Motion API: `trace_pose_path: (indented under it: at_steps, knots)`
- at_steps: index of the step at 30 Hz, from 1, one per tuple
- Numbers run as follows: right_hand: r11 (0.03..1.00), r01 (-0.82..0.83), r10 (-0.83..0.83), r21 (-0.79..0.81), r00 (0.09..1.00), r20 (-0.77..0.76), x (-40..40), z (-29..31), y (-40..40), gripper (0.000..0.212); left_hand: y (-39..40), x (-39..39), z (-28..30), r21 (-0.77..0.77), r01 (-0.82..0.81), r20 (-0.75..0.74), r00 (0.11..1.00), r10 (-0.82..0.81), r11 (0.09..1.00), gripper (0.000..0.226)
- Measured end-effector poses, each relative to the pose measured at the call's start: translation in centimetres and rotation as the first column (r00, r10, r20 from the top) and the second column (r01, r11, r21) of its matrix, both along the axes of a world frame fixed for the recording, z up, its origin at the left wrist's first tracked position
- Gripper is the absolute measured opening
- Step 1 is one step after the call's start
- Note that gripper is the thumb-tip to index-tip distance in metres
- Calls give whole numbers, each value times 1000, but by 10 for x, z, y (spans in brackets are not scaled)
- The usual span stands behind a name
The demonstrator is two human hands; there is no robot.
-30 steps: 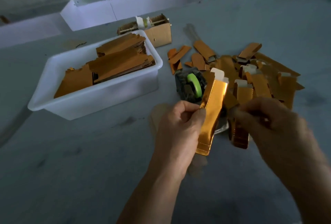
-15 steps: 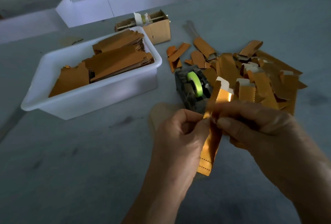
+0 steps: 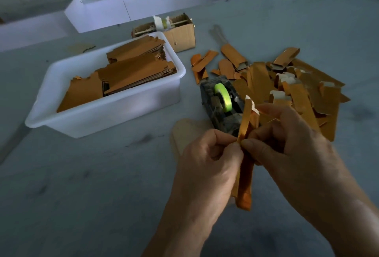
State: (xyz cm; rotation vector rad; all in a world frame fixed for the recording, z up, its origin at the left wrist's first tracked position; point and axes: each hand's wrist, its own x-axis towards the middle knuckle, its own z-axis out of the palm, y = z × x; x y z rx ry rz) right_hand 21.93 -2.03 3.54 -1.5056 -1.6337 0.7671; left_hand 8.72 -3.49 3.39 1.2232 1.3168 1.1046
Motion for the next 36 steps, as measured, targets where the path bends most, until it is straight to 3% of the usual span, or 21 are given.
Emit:
trace_pose_path:
  at_steps: [6, 12, 17, 20, 24, 26, 29, 32, 34, 36]
  knots:
    - [999, 35, -35, 8, 998, 54, -1, -1, -3, 47, 0, 0, -1, 39, -4, -37, 999, 6, 999, 22]
    - [997, 27, -21, -69, 996, 85, -2, 4, -5, 53, -4, 2, -5, 29, -59, -20, 998, 59, 998, 23]
    - [997, -11, 28, -80, 977, 211, -2, 12, -8, 53, -8, 7, -8, -44, -76, 46, 996, 78, 996, 22]
    - [996, 10, 18, -93, 956, 292, -5, 15, -8, 51, -8, 6, -12, -74, -77, -3, 997, 77, 994, 24]
    - [993, 76, -35, -89, 918, 395, -3, 20, -8, 63, -11, 2, -7, -13, -109, 10, 994, 109, 994, 20]
    - [997, 59, -37, -59, 948, 316, -1, 17, -7, 64, -11, -1, -3, 34, -112, 14, 994, 112, 993, 22]
    - [992, -42, 37, -117, 998, -43, 0, 9, -4, 56, -12, 0, 1, 67, -114, -4, 993, 115, 991, 23]
    - [969, -147, 54, -200, 911, -409, -2, 1, -5, 51, -12, -3, -1, 126, -110, -73, 990, 120, 986, 25]
    - [969, -166, 56, -184, 870, -490, -3, -2, -5, 43, -12, -6, -1, 78, -90, -71, 993, 96, 993, 24]
    - [961, -205, 73, -185, 835, -546, -3, -3, -4, 34, -10, -9, -3, -52, -42, 97, 994, 47, 998, 24]
